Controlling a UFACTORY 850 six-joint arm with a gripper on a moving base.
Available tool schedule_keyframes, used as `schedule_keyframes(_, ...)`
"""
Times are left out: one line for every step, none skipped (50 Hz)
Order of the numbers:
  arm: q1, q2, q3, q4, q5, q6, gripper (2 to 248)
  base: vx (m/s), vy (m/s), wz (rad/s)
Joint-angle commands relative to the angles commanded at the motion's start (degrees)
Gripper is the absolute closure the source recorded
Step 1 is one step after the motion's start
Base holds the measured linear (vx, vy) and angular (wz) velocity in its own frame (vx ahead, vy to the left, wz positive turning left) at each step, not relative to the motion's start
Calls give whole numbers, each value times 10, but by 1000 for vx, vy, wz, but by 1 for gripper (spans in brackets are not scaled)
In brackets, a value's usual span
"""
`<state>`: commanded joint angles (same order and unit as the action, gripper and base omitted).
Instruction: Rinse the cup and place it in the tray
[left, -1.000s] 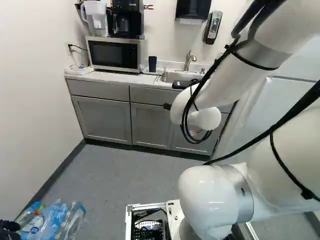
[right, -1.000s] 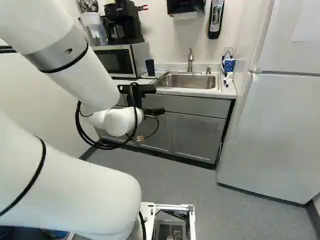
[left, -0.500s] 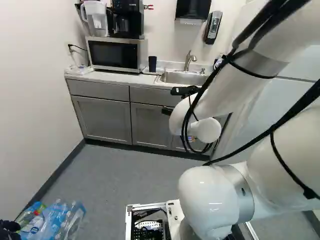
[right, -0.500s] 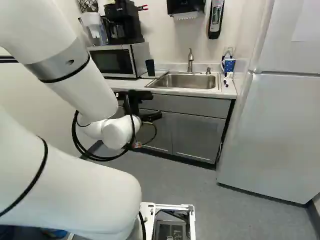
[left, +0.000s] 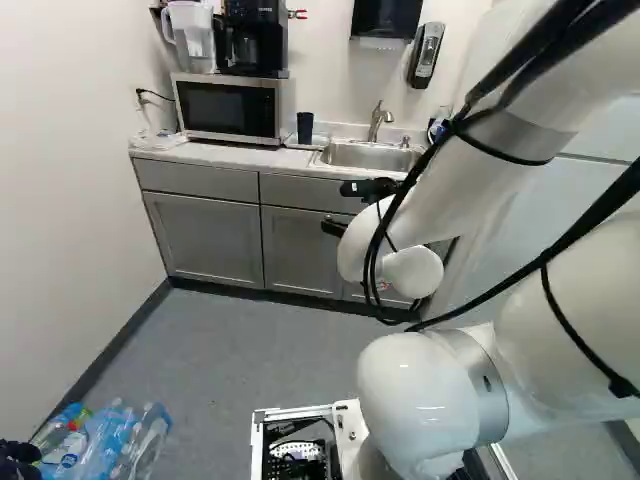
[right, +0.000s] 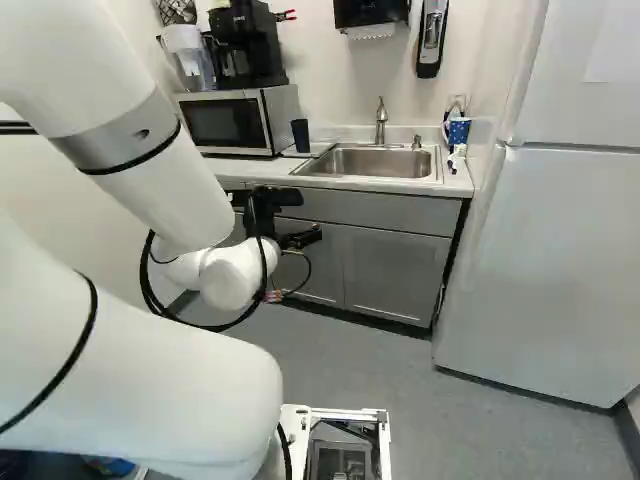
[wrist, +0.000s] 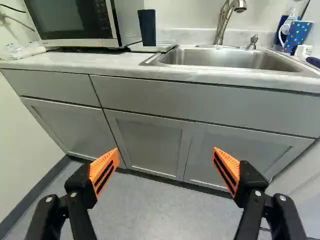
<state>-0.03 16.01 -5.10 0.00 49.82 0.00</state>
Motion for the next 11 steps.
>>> schedule_keyframes(0,0,0,0,0,0,3,0,0,0)
schedule_keyframes(0,0,0,0,1,0,3,0,0,0)
schedule_keyframes(0,0,1,0,1,0,3,0,0,0)
schedule_keyframes(0,0,1,0,1,0,3,0,0,0)
schedule_keyframes(0,0,1,0,2,0,3,0,0,0)
schedule_keyframes(0,0,1,0,2,0,3,0,0,0)
schedule_keyframes(0,0,1,0,2,0,3,0,0,0)
schedule_keyframes(0,0,1,0,2,0,3,0,0,0)
schedule_keyframes(0,0,1,0,2,0,3,0,0,0)
schedule_keyframes(0,0,1,0,2,0,3,0,0,0)
schedule_keyframes(0,0,1,0,2,0,3,0,0,0)
